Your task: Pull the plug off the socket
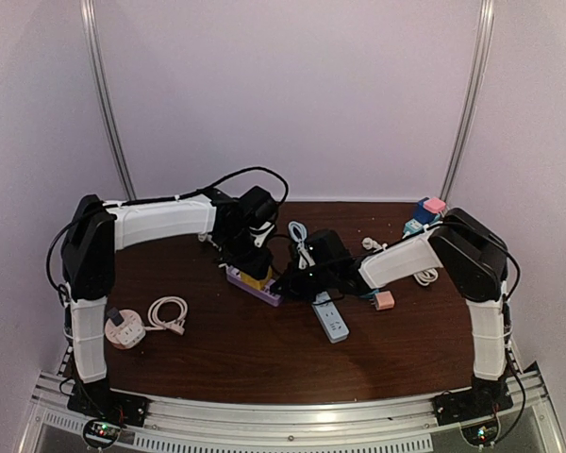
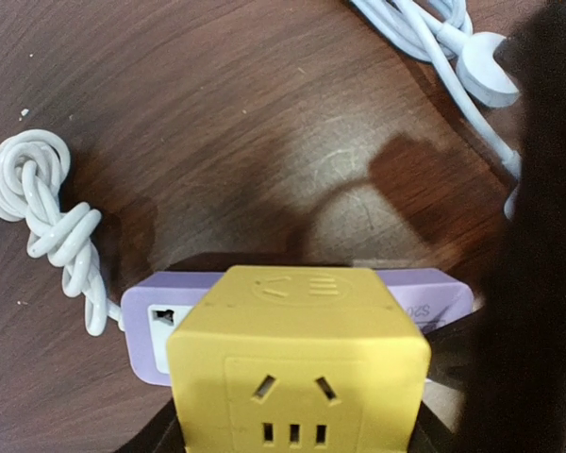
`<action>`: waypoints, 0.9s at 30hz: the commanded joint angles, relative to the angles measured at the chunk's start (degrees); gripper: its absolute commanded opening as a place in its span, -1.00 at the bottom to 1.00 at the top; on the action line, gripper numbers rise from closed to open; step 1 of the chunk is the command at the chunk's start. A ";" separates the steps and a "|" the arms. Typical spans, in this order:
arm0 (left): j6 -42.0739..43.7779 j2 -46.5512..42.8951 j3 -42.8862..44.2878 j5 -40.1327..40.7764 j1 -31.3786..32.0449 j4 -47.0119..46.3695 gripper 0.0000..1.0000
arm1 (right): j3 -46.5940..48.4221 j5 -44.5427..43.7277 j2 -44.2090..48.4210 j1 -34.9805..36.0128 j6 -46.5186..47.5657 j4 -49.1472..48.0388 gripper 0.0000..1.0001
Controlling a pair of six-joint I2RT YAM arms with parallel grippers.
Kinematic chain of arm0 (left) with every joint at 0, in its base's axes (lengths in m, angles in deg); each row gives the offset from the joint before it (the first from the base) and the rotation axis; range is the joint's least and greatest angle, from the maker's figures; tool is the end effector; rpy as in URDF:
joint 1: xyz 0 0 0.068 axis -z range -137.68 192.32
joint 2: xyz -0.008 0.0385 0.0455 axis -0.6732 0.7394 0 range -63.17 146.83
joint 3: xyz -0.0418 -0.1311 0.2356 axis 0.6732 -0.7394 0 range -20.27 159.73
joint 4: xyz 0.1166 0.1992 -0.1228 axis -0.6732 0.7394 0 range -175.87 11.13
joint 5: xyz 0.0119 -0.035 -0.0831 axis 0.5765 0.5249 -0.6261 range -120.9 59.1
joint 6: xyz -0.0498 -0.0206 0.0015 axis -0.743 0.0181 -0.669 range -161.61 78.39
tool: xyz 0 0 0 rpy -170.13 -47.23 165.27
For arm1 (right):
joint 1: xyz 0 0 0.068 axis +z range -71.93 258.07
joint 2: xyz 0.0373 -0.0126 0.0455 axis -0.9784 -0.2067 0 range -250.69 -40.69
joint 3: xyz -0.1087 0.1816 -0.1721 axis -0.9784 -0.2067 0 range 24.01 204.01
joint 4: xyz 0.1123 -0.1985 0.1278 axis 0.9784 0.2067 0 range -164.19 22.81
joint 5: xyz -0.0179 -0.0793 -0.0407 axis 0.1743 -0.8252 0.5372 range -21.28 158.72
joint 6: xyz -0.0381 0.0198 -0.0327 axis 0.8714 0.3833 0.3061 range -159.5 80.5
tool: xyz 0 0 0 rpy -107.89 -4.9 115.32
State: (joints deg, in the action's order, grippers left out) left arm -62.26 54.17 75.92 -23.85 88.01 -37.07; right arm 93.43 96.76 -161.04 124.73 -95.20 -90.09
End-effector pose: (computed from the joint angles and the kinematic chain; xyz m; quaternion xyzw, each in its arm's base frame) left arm 0.3027 -0.3039 0.2129 0.2027 0.9618 -0.0444 0.1786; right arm 0.2903 0.3320 0.1283 -0.0436 0.8668 0.4836 0.1133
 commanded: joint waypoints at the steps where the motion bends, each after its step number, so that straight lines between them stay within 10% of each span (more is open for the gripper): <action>1: 1.20 -5.34 4.66 0.97 1.54 -2.12 -0.61 | 0.28 -4.38 -3.79 0.54 0.38 7.01 -1.00; 27: -2.02 -4.71 1.06 11.83 9.61 -4.31 -0.73 | 1.60 -6.50 -4.80 0.71 -1.48 8.67 -1.00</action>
State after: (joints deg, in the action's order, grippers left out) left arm -62.89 54.02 76.62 -10.37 93.47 -35.26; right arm 96.14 95.90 -161.89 125.10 -95.55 -87.97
